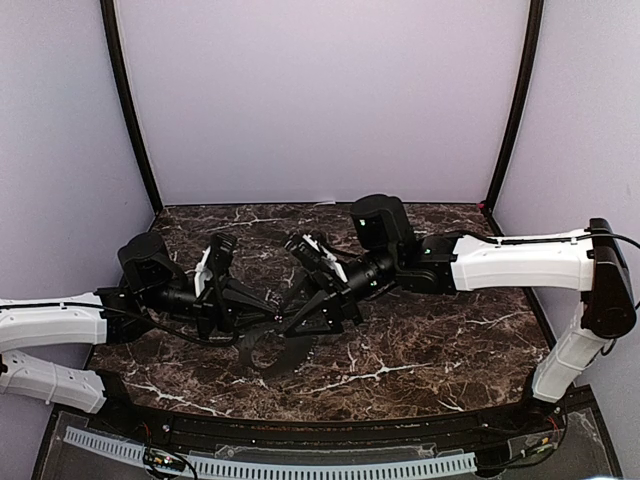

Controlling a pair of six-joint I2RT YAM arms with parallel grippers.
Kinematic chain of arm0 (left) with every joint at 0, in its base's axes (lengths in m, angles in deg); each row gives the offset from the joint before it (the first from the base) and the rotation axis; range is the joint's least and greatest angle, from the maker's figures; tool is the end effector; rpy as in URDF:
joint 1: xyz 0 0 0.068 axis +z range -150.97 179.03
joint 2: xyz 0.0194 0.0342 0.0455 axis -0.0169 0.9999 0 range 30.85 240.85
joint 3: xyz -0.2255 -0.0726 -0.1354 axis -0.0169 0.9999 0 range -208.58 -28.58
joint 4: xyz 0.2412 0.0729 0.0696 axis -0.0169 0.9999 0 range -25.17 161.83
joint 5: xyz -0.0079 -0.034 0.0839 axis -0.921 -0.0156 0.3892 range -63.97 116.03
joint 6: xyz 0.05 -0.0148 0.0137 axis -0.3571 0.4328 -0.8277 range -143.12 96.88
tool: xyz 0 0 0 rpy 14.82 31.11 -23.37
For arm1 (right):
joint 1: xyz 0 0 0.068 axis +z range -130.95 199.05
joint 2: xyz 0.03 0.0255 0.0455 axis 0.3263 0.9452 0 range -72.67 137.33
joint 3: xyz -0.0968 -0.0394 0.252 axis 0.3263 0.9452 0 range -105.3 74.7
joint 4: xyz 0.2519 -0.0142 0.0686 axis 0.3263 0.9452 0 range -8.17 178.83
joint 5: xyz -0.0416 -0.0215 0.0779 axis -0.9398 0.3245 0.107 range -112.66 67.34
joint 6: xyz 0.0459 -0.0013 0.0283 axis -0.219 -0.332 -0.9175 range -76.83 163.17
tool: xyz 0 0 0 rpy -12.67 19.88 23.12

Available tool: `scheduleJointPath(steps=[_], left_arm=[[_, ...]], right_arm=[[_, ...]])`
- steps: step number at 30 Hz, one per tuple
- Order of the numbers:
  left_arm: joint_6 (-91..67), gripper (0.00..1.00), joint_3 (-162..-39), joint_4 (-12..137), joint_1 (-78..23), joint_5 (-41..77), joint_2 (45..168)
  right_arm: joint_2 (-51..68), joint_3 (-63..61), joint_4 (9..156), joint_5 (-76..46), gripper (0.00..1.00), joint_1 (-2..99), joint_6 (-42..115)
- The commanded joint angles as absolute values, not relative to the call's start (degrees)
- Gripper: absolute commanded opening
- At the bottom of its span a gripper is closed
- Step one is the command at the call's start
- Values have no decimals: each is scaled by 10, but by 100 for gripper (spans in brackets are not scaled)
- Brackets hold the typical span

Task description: Remove the keys from the keyring

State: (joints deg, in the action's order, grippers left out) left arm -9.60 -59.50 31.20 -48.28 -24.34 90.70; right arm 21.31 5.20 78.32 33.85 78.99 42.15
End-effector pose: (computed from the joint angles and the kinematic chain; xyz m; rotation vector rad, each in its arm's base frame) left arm 0.1338 -0.1855 0.2837 1.1929 1.2380 -1.4625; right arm 0.1614 0.3382 0.2963 -1.6228 1.3739 1.6195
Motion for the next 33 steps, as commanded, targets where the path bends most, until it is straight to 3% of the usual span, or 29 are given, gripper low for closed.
scheduleJointPath(steps=[1,23,33], left_arm=[[-134,0,-619,341,-486,-229,892],[-183,0,-647,427,-486,-205,894],[-256,0,-667,505,-489,-117,876]], right_arm=[[212,55,748,370,44,789,398],[224,67,726,389,0,788,375],[237,43,818,307,0,781,409]])
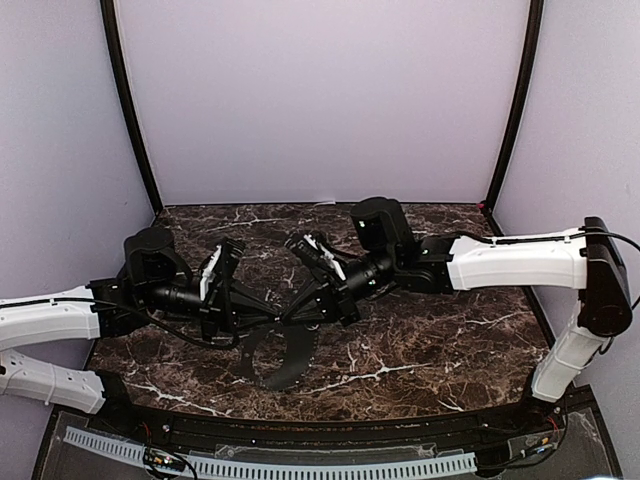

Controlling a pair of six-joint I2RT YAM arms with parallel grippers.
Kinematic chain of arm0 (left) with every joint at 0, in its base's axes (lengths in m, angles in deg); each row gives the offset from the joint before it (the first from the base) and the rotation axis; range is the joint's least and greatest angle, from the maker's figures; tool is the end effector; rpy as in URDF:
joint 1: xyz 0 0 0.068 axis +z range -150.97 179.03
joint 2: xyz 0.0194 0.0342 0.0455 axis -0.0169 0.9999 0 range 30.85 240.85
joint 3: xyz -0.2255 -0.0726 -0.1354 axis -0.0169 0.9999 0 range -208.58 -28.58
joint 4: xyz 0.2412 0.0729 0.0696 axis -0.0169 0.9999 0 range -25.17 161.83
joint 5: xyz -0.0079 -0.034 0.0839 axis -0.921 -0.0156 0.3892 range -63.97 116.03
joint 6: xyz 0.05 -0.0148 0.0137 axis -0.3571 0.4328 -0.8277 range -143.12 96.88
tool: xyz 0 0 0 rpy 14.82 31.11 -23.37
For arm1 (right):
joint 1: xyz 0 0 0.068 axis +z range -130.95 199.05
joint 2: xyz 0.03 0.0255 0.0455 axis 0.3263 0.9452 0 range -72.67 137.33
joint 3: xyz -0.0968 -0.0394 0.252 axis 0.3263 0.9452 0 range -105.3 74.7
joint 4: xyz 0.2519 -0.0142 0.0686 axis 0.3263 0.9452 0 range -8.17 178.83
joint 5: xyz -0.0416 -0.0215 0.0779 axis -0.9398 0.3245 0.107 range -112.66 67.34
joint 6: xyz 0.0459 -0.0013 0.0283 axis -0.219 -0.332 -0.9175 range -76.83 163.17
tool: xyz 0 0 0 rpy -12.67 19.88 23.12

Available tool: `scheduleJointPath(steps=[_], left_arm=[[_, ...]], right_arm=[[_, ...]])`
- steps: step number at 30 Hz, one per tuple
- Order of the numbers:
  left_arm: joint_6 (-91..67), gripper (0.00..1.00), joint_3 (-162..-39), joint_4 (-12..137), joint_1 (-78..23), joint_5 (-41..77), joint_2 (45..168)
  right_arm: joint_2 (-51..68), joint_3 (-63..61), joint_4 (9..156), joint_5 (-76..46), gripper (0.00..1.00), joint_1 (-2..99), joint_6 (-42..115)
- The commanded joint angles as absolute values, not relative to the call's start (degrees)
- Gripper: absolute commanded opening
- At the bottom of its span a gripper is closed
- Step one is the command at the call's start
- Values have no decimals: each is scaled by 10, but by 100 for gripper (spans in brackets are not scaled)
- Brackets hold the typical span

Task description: Remove the keys from the keyring

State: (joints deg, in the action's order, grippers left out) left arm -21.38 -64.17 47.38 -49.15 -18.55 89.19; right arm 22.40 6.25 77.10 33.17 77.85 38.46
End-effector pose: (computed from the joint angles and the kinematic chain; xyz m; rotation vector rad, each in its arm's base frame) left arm 0.1343 -0.1876 0.2896 1.2491 1.3067 -1.2807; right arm 0.1698 0.3372 0.2852 -1.5693 1.4762 1.6354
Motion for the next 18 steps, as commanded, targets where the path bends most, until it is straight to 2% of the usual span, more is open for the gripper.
scheduleJointPath(steps=[1,5,8,12,18], left_arm=[[-263,0,-669,513,-492,-109,876],[-288,0,-673,537,-505,-72,875],[-295,0,-671,535,-511,-76,875],[-295,0,-671,522,-512,-88,875],[-296,0,-676,518,-512,-97,887]], right_arm=[[241,40,827,297,0,780,411],[245,41,837,284,1,773,409],[242,52,817,301,11,771,400],[242,62,789,326,20,770,393],[246,77,751,341,21,766,379]])
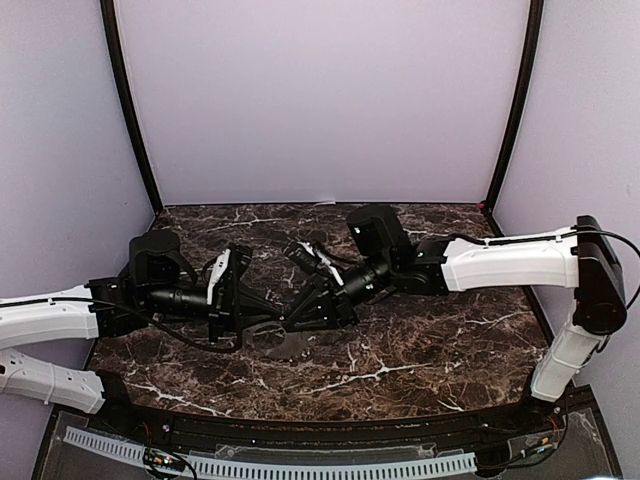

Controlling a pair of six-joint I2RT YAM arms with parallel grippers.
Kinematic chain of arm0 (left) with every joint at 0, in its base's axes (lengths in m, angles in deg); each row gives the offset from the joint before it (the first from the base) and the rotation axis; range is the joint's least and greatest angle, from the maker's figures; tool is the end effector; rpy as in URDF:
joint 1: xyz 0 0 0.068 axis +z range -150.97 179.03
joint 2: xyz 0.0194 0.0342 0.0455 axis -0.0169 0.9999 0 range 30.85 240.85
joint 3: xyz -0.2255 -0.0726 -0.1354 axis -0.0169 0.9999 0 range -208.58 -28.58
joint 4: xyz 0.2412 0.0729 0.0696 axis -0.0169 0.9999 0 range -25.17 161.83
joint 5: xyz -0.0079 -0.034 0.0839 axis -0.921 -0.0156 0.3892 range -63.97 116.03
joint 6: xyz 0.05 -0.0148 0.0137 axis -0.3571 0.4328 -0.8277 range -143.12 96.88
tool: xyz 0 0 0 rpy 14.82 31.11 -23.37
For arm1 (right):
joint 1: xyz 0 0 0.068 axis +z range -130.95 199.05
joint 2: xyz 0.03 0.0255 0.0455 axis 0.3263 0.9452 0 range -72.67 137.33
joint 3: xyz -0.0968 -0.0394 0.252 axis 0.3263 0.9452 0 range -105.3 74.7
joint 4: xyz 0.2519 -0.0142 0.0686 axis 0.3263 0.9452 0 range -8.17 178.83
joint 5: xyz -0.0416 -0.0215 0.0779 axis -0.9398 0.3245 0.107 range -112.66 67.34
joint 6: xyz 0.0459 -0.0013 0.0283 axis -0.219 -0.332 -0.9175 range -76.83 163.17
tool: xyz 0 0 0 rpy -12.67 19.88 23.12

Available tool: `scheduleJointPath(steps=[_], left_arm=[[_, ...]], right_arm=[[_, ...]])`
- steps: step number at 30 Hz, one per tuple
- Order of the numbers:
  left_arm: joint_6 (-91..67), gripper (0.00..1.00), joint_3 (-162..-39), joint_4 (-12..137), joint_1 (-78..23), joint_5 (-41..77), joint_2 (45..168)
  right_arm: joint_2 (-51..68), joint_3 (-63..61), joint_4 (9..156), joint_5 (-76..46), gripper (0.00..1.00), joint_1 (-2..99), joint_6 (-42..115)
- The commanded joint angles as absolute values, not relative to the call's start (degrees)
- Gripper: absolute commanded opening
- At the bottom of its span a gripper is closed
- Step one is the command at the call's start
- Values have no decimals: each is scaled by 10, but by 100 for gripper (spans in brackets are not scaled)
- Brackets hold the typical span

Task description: Remove the keys from the keyring

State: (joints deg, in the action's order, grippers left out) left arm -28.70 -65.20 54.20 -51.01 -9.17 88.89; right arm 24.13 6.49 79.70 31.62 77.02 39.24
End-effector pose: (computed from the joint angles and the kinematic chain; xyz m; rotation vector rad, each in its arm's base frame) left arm 0.1329 -0.1905 0.2845 1.2551 1.3689 -1.0898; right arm 0.1770 0.3374 0.2687 -1.5570 1.5768 1.6013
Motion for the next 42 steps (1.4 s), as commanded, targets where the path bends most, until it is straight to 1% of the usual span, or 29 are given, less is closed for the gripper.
scheduleJointPath(steps=[1,6,9,13,18,21,22,28,30,32,34,42], left_arm=[[-296,0,-677,519,-513,-99,889],[-298,0,-677,516,-515,-101,895],[-296,0,-679,515,-516,-107,898],[-295,0,-681,514,-518,-110,902],[-287,0,-681,506,-519,-120,903],[-284,0,-682,506,-519,-119,900],[-285,0,-683,507,-519,-117,900],[-288,0,-708,549,-522,-103,899],[-290,0,-710,554,-523,-97,895],[-291,0,-712,556,-524,-95,893],[-292,0,-715,561,-524,-93,892],[-290,0,-737,600,-528,-63,891]], right_arm=[[246,79,743,343,21,766,375],[247,91,697,345,23,764,352],[248,110,674,343,28,760,340],[247,118,653,344,29,757,332],[248,135,603,361,27,753,309],[247,144,571,372,30,753,296],[245,148,558,372,30,753,291],[242,149,542,385,19,748,281],[240,149,542,392,13,747,280],[238,149,541,396,5,747,280],[235,150,541,397,0,746,285],[226,163,510,398,0,740,270]])
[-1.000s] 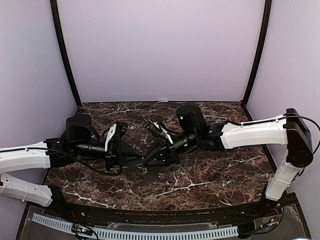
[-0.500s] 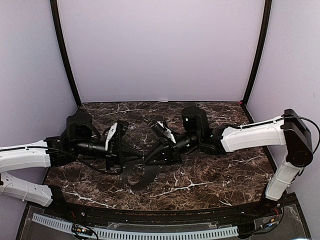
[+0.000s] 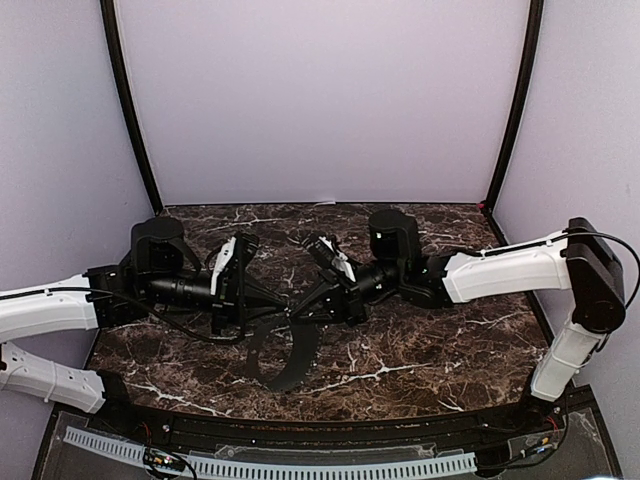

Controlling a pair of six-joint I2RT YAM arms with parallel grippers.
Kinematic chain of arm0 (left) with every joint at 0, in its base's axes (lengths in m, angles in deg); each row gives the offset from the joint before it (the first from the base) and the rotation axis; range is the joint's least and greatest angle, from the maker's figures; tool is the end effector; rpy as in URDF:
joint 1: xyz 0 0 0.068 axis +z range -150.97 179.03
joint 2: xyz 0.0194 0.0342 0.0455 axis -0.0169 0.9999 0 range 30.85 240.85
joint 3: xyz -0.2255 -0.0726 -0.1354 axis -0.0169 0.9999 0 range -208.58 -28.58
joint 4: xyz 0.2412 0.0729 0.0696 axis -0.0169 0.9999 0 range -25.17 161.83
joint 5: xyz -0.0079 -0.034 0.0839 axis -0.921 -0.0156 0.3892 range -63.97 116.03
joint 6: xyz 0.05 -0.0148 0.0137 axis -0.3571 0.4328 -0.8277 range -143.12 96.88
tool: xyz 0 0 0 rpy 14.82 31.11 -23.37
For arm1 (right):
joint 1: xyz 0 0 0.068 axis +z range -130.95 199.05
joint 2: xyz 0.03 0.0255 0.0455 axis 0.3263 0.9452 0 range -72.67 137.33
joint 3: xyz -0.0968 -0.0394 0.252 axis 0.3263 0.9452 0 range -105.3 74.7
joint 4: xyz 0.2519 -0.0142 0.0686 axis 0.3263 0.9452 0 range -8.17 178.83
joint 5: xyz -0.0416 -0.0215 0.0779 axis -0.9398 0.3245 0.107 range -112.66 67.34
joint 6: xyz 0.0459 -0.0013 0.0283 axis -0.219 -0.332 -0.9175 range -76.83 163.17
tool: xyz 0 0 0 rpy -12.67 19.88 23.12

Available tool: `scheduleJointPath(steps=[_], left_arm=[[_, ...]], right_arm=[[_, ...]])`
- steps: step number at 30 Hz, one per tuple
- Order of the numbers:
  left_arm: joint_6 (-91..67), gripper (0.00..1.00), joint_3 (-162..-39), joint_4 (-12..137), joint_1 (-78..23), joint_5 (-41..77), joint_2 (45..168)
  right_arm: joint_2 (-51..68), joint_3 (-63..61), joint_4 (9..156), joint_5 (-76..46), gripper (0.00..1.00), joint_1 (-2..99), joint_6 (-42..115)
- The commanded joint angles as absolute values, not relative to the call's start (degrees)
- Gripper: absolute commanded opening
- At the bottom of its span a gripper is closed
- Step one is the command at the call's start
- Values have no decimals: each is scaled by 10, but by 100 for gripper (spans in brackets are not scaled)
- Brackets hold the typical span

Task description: Remove the keys from the keyring

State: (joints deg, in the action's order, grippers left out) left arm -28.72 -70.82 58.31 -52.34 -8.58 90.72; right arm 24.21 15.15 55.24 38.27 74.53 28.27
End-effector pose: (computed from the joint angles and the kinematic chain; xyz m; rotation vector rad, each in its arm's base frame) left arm 0.1343 -0.2004 0.3049 1.2691 1.3675 -1.0970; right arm 0.1855 0.3245 0.2576 -1.4724 1.4086 1.7550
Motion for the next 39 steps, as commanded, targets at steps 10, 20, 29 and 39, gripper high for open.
scheduleJointPath(steps=[10,20,29,39], left_arm=[[-307,0,-836,765,-549,17,922],[-348,0,-926,883,-551,63,959],[-382,0,-1004,975,-553,88,1015],[-386,0,-1088,1057,-553,109,1071]], right_arm=[[201,169,550,328,0,730,268],[171,186,571,235,0,705,250],[180,181,593,159,0,697,239],[186,182,594,44,0,694,200]])
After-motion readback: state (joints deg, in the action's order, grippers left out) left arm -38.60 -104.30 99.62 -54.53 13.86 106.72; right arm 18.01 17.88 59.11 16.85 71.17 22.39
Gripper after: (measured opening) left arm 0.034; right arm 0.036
